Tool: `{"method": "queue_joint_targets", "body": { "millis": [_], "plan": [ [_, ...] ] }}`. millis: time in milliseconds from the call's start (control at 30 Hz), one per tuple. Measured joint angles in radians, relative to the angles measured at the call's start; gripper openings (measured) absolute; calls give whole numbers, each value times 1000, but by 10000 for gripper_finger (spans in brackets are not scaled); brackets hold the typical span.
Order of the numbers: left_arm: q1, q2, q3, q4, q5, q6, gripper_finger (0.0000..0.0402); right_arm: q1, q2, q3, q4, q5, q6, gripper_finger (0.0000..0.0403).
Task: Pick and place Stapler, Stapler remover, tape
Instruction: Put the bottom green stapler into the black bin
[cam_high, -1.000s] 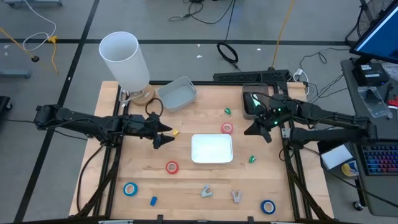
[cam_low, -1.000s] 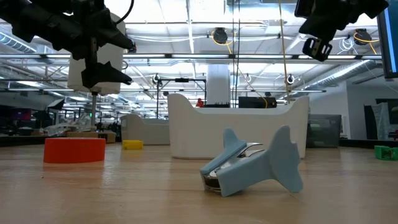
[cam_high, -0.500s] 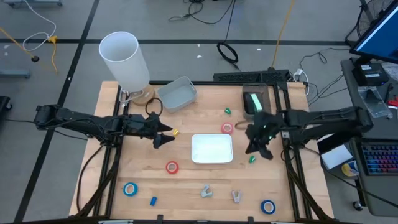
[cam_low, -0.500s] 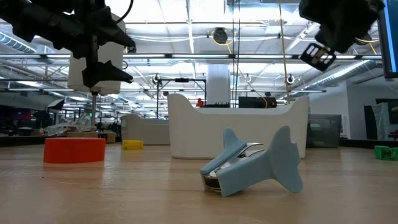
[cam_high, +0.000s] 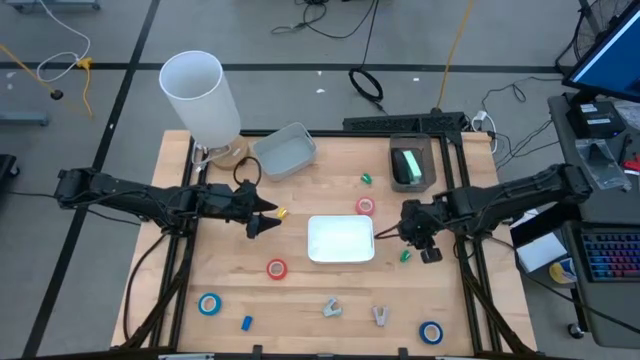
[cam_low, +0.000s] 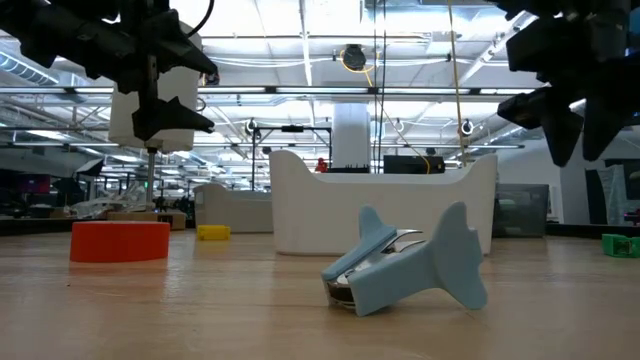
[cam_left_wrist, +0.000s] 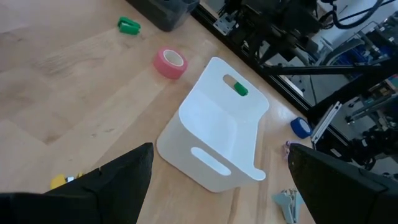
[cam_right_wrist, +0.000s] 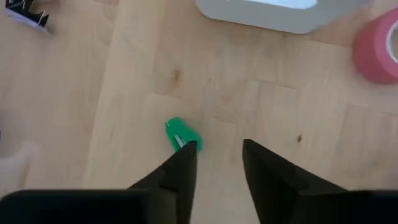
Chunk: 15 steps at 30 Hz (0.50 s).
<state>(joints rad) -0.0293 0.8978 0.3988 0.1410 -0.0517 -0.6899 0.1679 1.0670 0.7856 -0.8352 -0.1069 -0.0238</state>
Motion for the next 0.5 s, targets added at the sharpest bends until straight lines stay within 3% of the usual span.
{"method": "queue_joint_targets", "body": {
  "millis": [233,500],
  "plan": [
    [0,0,0,1,-1,4,365,63,17,0,0,-6,-12,188],
    [0,0,0,0,-1,5,365,116,135,0,8,-25,-65,193]
  ]
}}
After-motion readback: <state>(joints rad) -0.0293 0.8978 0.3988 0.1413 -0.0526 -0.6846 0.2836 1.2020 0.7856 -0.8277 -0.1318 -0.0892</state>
